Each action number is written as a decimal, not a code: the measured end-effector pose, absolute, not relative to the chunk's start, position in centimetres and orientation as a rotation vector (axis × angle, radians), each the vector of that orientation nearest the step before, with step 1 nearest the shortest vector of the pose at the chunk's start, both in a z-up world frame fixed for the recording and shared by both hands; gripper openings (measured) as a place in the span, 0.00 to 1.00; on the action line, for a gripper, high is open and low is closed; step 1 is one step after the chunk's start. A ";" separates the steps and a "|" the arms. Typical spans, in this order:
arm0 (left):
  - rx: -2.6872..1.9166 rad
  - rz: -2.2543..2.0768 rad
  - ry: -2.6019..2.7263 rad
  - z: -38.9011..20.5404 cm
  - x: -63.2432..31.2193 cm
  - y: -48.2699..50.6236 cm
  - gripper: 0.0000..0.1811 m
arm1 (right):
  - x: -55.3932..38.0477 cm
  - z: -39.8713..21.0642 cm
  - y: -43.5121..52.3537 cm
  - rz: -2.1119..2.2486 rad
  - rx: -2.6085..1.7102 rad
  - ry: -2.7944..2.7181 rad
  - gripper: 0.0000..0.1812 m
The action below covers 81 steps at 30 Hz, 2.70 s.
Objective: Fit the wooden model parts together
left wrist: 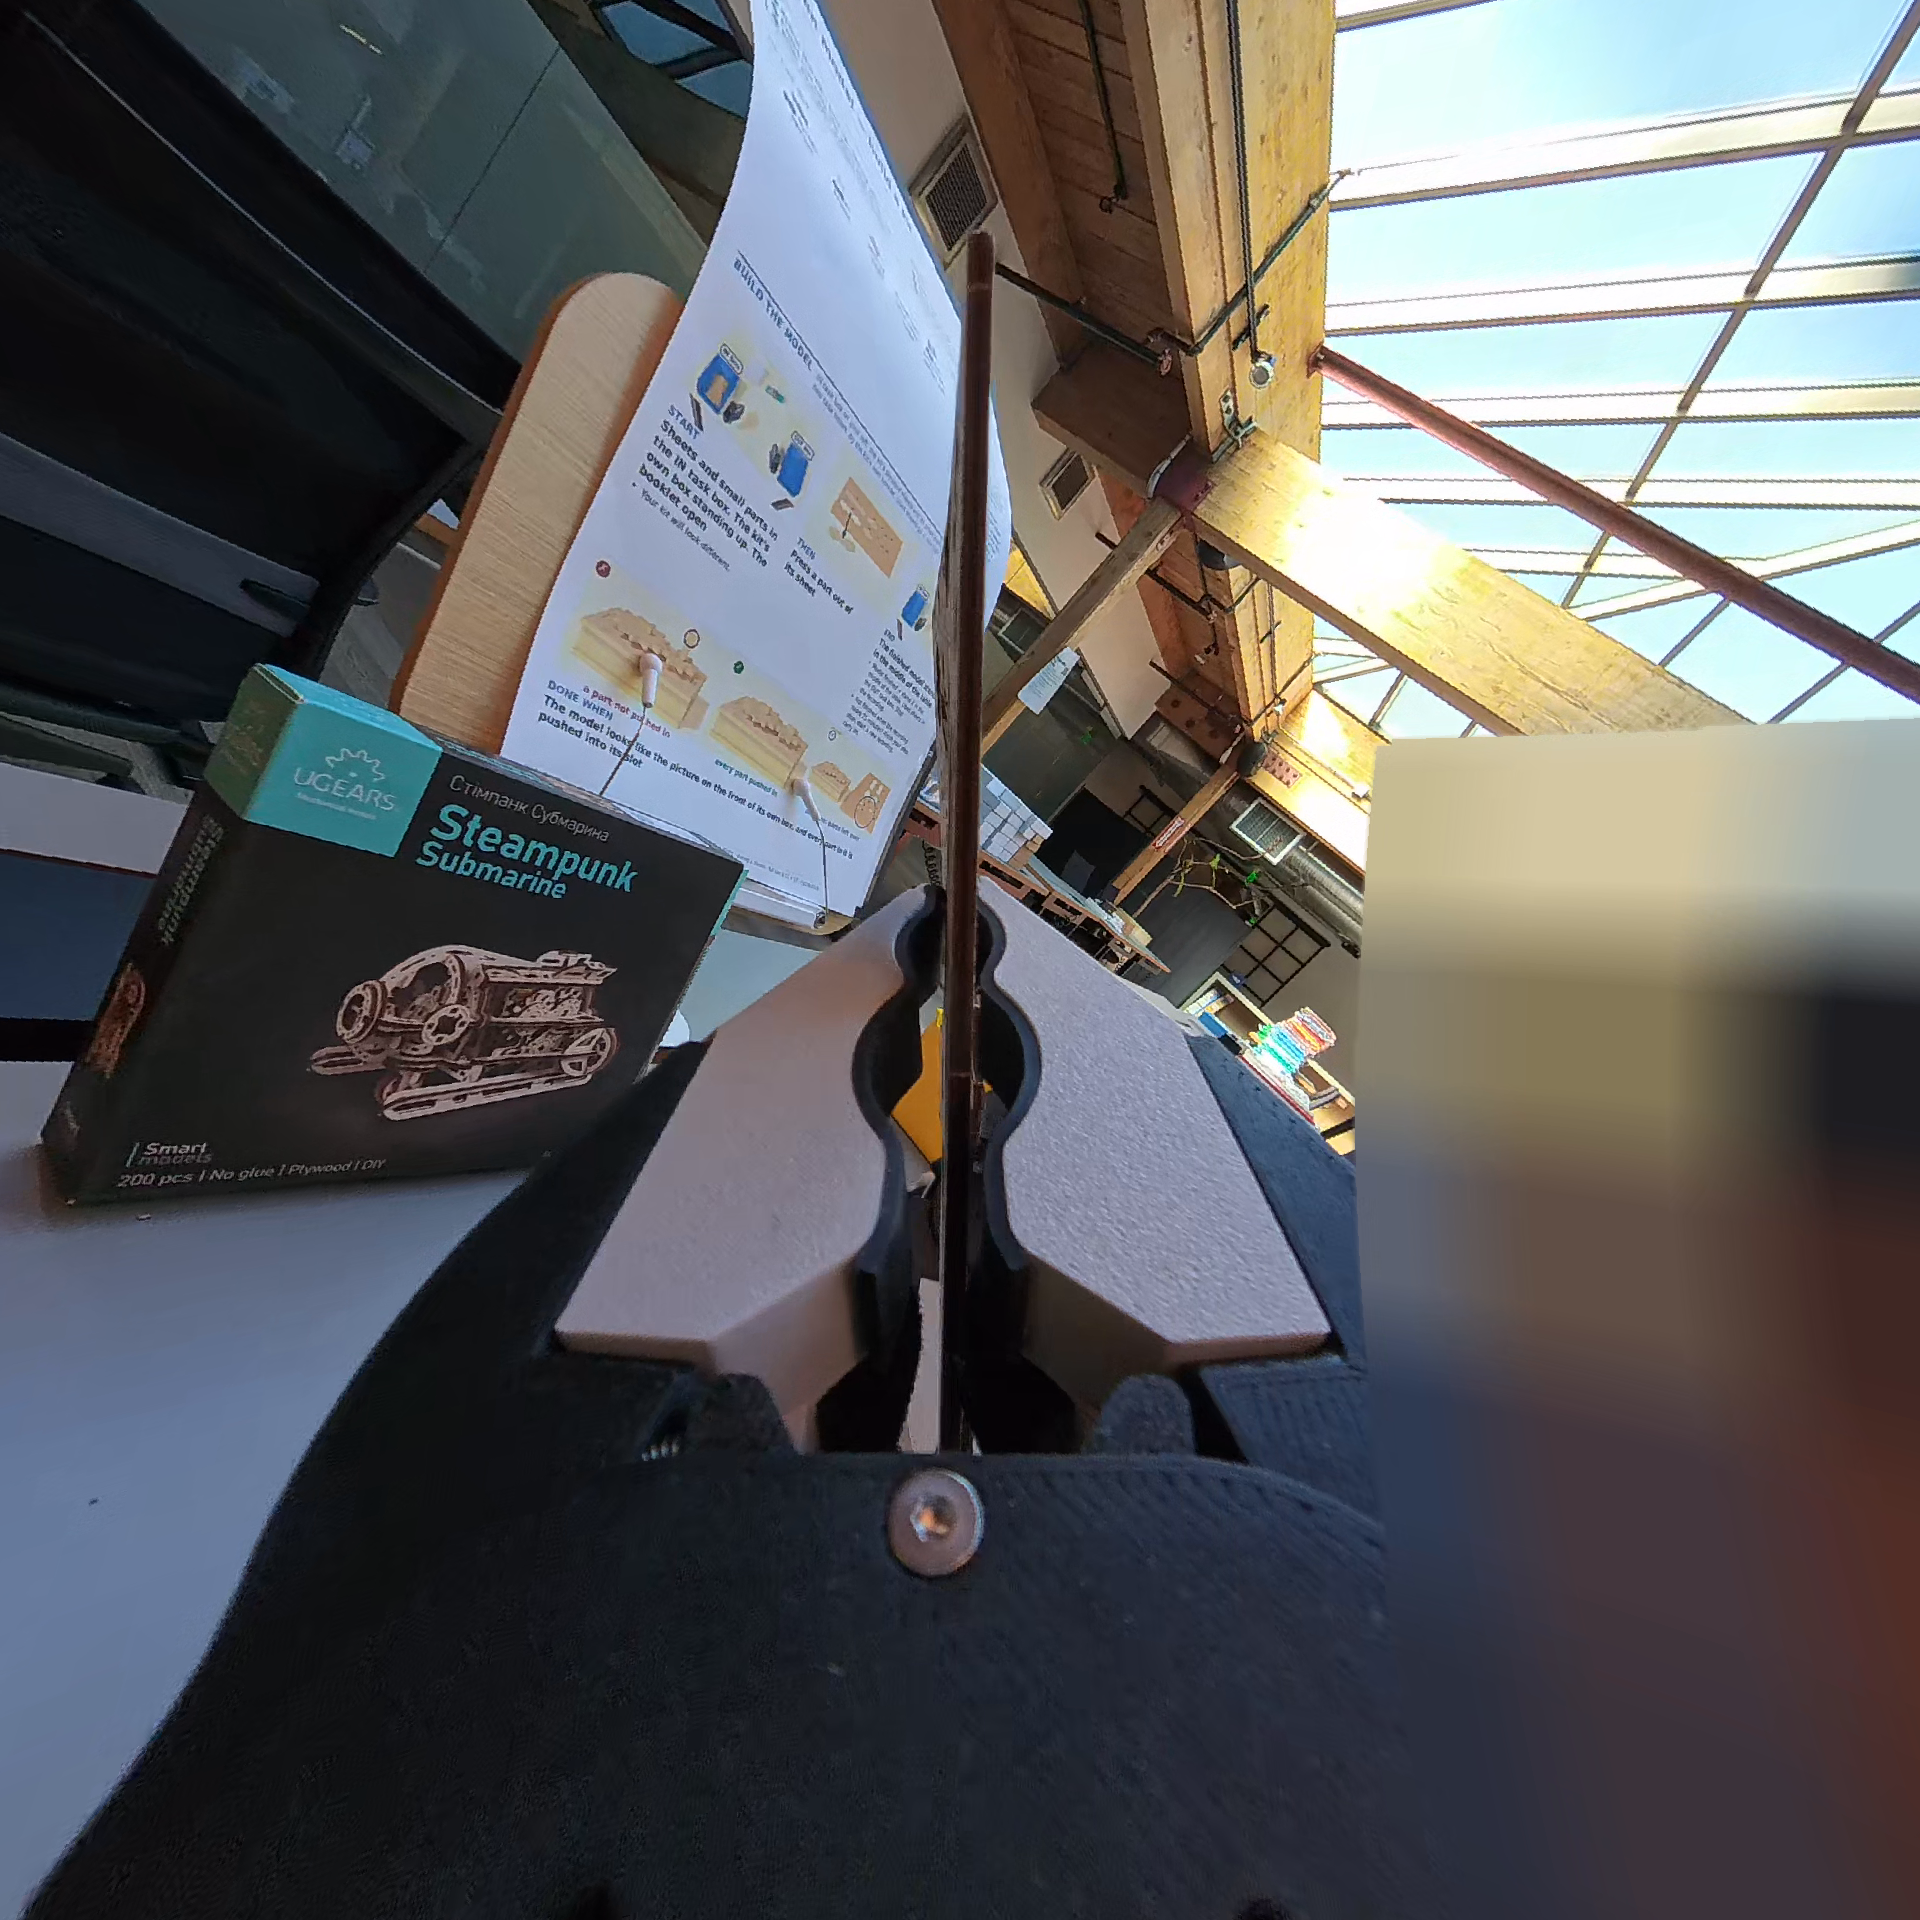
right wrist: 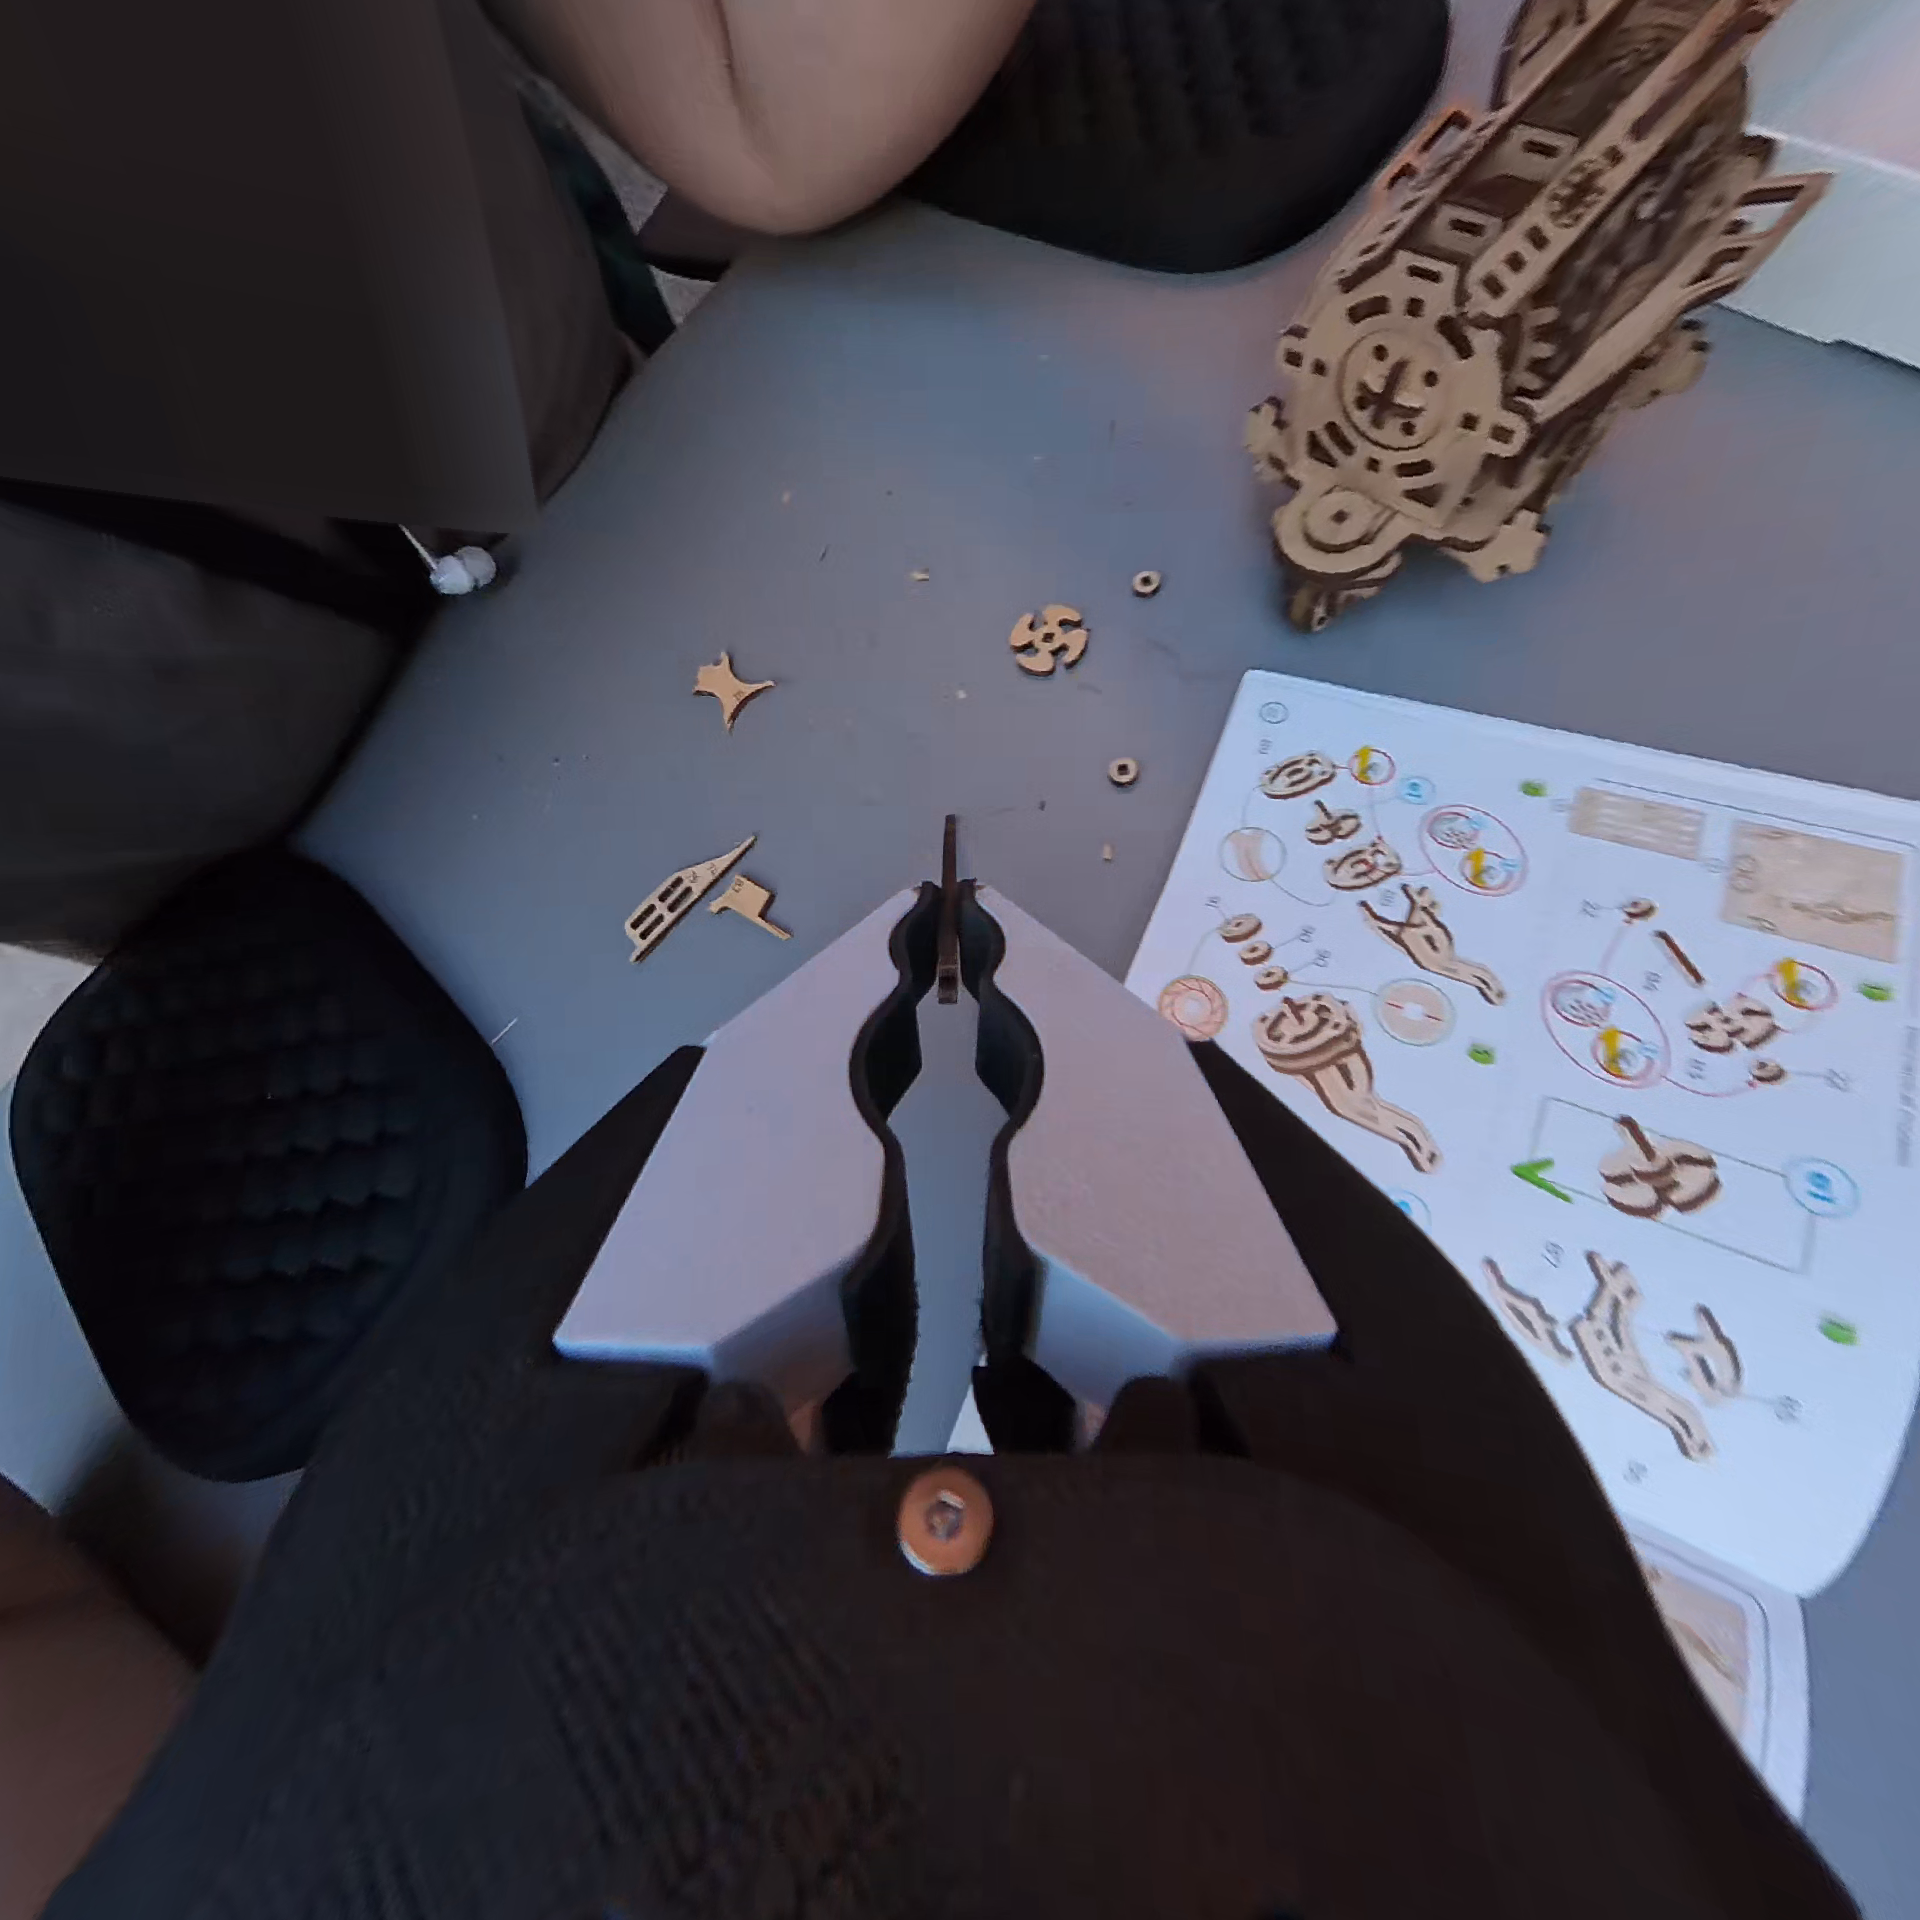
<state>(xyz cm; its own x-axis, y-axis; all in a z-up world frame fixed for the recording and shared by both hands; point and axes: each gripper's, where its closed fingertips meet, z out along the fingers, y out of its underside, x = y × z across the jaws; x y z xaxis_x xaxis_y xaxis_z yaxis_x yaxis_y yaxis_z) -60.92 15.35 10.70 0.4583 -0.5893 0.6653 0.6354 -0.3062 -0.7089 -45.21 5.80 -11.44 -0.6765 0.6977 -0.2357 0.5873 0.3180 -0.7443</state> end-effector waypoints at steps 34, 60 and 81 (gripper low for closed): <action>-1.308 -1.398 0.268 13.0 -53.9 12.5 0.00 | -44.2 6.0 11.4 1.742 -1.458 -1.154 0.21; -1.295 -1.487 0.324 13.7 -52.1 11.3 0.12 | -43.7 6.6 11.4 1.955 -1.337 -1.162 0.00; -1.544 -1.370 0.531 11.7 -54.6 8.6 0.19 | -40.3 9.9 13.4 1.903 -1.208 -1.058 0.01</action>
<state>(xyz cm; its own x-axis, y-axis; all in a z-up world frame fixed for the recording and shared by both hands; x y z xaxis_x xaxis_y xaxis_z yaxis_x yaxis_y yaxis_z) -54.65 8.62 11.74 0.2720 -0.8207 0.5024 0.2676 -0.4370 -0.8587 -40.29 13.42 9.86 -0.3726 0.8335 -0.4079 -0.0936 -0.4711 -0.8771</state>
